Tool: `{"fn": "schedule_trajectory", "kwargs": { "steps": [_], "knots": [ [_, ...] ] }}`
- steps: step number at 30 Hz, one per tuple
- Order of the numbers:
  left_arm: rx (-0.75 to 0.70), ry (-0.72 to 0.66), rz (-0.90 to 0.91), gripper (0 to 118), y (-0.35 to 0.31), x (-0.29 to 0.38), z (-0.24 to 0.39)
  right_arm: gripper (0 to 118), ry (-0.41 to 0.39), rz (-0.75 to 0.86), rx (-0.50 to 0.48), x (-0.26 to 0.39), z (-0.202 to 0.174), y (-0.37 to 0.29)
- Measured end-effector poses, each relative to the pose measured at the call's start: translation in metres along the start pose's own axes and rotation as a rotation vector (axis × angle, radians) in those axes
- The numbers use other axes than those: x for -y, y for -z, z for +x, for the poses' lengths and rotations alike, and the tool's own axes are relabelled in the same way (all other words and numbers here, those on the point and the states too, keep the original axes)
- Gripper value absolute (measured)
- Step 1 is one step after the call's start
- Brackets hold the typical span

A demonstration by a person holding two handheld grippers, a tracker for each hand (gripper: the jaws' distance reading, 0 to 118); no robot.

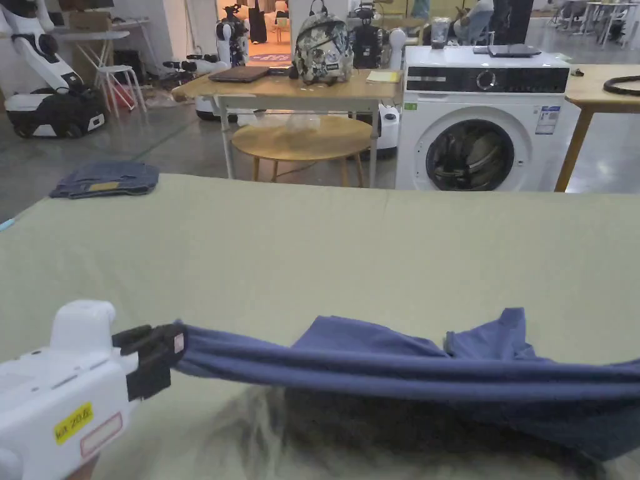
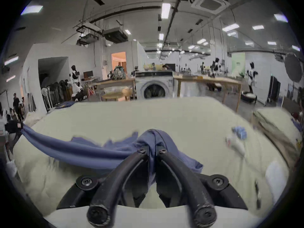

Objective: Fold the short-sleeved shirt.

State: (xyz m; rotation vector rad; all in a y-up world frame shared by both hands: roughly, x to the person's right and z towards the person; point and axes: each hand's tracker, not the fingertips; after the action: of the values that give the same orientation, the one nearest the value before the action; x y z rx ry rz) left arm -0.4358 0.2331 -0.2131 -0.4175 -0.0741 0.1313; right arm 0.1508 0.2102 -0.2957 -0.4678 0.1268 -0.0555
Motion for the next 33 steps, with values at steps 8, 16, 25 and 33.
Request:
{"fn": "schedule_trajectory", "kwargs": {
  "steps": [8,16,25,33],
  "knots": [
    [-0.070,-0.185,-0.185,0,-0.078,0.123,0.002,5,0.123,-0.153,0.068,0.137,-0.015,-0.084],
    [-0.053,-0.239,-0.203,27,-0.090,0.169,-0.012,26,0.126,-0.164,0.055,0.163,-0.008,-0.099],
    [-0.071,-0.148,-0.063,89,-0.110,0.112,0.022,69,0.063,-0.062,0.093,0.135,-0.014,-0.147],
    [0.014,0.119,0.155,0,-0.108,0.060,0.085,0,-0.028,0.115,0.018,0.070,-0.063,-0.131]
  ]
}}
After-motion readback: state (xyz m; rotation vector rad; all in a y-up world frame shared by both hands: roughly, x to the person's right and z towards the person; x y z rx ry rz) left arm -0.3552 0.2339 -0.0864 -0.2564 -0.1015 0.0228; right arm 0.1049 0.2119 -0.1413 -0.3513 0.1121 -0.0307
